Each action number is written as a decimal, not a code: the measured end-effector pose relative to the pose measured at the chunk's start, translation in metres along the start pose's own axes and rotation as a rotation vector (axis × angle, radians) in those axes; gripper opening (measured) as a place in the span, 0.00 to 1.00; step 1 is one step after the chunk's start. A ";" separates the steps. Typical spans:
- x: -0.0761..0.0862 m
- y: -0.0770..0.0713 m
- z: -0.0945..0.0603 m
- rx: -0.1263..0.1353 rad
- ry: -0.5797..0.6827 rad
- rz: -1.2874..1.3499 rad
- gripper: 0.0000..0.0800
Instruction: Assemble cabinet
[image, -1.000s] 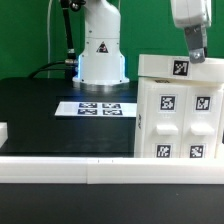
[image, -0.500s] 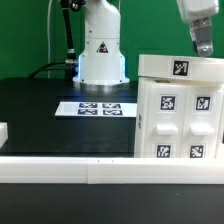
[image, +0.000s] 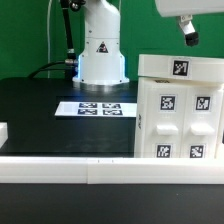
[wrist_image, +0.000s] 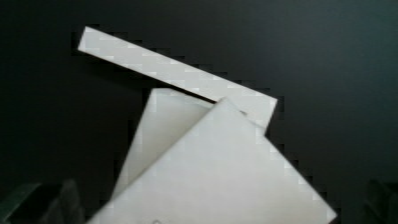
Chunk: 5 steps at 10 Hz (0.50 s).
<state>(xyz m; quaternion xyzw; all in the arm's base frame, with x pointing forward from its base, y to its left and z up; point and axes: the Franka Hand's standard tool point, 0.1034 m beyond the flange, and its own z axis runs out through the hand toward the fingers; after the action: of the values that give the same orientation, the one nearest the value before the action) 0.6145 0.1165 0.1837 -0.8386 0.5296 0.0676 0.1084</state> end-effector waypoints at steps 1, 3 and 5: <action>0.000 0.001 0.001 -0.001 0.000 -0.043 1.00; 0.000 0.001 0.001 -0.001 0.000 -0.227 1.00; 0.002 0.003 -0.001 -0.042 0.021 -0.546 1.00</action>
Offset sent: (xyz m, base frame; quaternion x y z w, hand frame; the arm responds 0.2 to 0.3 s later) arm -0.0103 0.0013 -0.0030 -0.0442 0.0485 -0.3387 0.9386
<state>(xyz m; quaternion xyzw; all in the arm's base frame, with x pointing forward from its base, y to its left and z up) 0.6125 0.1132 0.1836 -0.9530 0.2835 0.0380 0.0998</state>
